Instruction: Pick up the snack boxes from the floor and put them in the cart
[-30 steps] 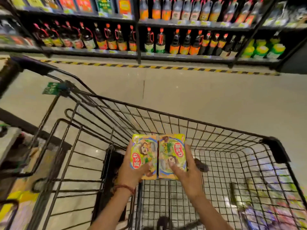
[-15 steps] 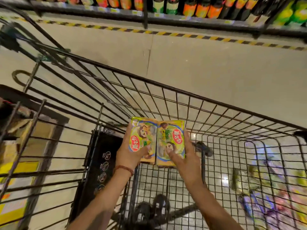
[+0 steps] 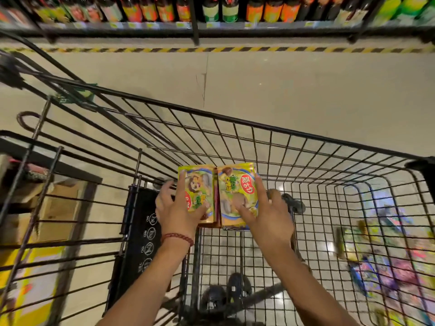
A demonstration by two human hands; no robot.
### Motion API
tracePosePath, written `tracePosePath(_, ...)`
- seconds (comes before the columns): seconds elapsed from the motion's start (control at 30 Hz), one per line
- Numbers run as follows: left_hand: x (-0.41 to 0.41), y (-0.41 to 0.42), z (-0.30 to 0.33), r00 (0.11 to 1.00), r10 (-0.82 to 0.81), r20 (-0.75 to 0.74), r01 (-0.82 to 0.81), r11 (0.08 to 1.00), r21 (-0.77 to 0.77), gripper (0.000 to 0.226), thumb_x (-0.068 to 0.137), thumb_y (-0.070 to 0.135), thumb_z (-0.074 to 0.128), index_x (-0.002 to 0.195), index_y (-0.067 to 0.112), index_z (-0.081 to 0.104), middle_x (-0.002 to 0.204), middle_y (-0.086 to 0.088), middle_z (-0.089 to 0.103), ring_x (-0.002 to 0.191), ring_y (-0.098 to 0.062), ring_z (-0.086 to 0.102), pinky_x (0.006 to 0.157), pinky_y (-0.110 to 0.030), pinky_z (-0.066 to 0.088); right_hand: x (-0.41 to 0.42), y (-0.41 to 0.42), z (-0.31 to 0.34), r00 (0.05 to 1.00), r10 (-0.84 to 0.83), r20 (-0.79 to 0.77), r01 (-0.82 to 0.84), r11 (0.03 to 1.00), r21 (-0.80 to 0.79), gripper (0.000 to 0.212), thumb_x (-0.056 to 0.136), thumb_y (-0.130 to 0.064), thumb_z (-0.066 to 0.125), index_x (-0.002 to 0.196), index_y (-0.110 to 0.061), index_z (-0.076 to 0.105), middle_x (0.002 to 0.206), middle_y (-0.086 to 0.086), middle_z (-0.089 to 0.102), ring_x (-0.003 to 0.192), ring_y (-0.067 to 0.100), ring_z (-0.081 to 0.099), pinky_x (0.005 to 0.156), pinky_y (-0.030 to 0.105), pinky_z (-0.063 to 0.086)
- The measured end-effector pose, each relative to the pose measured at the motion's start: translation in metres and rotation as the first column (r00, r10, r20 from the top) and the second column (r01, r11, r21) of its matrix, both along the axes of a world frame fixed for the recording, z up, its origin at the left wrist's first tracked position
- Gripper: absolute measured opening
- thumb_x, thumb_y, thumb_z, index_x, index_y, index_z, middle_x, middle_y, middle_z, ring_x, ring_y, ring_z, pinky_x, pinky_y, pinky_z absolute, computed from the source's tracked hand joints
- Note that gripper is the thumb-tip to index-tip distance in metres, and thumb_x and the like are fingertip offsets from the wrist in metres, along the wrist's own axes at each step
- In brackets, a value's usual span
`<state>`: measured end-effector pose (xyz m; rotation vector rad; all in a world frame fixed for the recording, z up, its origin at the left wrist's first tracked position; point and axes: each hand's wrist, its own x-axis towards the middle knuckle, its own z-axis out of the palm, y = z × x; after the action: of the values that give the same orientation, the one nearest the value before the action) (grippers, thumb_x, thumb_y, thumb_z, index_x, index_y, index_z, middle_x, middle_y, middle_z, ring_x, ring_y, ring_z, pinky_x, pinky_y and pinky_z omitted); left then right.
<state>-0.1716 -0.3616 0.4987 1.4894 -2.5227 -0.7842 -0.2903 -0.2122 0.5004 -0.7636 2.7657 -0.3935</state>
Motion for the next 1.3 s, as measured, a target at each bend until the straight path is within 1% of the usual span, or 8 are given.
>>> tracePosePath(0.1,-0.005,0.005,0.022,0.979,-0.169,0.110,0.182,0.977,-0.113,0.082,0.083,0.052,0.059,0.150,0.032,0.017,0.156,-0.007,0.013,0.144,-0.025,0.003,0.115,-0.052,0.000,0.004,0.008,0.012,0.990,0.031,-0.139,-0.038,0.998,-0.051,0.068,0.083,-0.058,0.040,0.141,-0.023,0.038,0.129,0.013,0.057,0.112,0.036,0.056,0.078,0.047,0.053)
tracePosePath(0.2,-0.011,0.008,0.052,0.933,-0.333,0.135,0.358,0.897,-0.258,0.064,0.085,0.060,0.037,0.145,0.036,0.029,0.156,-0.002,0.023,0.144,-0.025,0.006,0.109,-0.061,0.003,0.000,0.021,0.034,0.958,0.010,-0.285,-0.016,1.000,-0.016,0.062,0.085,-0.053,0.037,0.139,-0.022,0.045,0.142,0.009,0.050,0.131,0.036,0.042,0.098,0.059,0.040)
tracePosePath(0.33,-0.027,0.020,0.096,0.856,-0.493,0.154,0.506,0.742,-0.440,0.060,0.078,0.047,0.067,0.133,0.027,0.051,0.146,-0.005,0.041,0.138,-0.032,0.024,0.102,-0.069,0.017,-0.003,0.053,0.078,0.915,-0.094,-0.393,0.079,0.995,-0.054,0.061,0.088,-0.052,0.033,0.138,-0.021,0.049,0.147,0.005,0.045,0.138,0.030,0.026,0.107,0.061,0.025)
tracePosePath(0.43,-0.042,0.043,0.143,0.803,-0.579,0.141,0.556,0.641,-0.529,0.056,0.081,0.050,0.063,0.132,0.029,0.052,0.147,-0.004,0.041,0.138,-0.032,0.026,0.101,-0.069,0.019,-0.003,0.088,0.120,0.868,-0.167,-0.468,0.156,0.986,-0.062,0.062,0.090,-0.051,0.029,0.144,-0.022,0.040,0.151,0.002,0.036,0.140,0.029,0.020,0.113,0.054,0.012)
tracePosePath(0.57,-0.061,0.095,0.203,0.701,-0.699,0.139,0.633,0.521,-0.573,0.056,0.084,0.055,0.048,0.134,0.030,0.049,0.147,-0.003,0.040,0.139,-0.030,0.024,0.100,-0.070,0.018,0.006,0.144,0.175,0.792,-0.290,-0.537,0.297,0.952,-0.076,0.060,0.090,-0.050,0.033,0.141,-0.021,0.046,0.147,0.005,0.045,0.138,0.032,0.032,0.112,0.056,0.014)
tracePosePath(0.8,-0.063,0.226,0.275,0.495,-0.859,0.131,0.748,0.345,-0.567,0.066,0.092,0.059,0.037,0.148,0.040,0.009,0.159,0.007,-0.002,0.146,-0.023,-0.007,0.109,-0.062,-0.007,0.051,0.263,0.244,0.661,-0.433,-0.613,0.461,0.879,-0.124,0.056,0.088,-0.045,0.039,0.136,-0.019,0.052,0.143,0.006,0.050,0.137,0.032,0.038,0.106,0.062,0.026)
tracePosePath(1.03,-0.010,0.362,0.293,0.287,-0.949,0.131,0.750,0.137,-0.647,0.067,0.085,0.056,0.052,0.145,0.035,0.030,0.155,0.001,0.024,0.144,-0.028,0.017,0.106,-0.068,0.007,0.154,0.408,0.272,0.521,-0.544,-0.658,0.658,0.747,-0.096,0.055,0.085,-0.045,0.041,0.134,-0.022,0.053,0.140,0.004,0.053,0.133,0.031,0.044,0.103,0.055,0.028)
tracePosePath(1.3,0.133,0.539,0.292,0.025,-0.992,0.124,0.768,-0.061,-0.638,0.069,0.067,0.046,0.078,0.128,0.023,0.058,0.138,-0.012,0.051,0.124,-0.037,0.050,0.086,-0.076,0.030,0.366,0.589,0.275,0.371,-0.650,-0.663,0.817,0.568,-0.100,0.055,0.088,-0.049,0.038,0.134,-0.022,0.052,0.138,0.007,0.053,0.129,0.033,0.043,0.097,0.059,0.037)
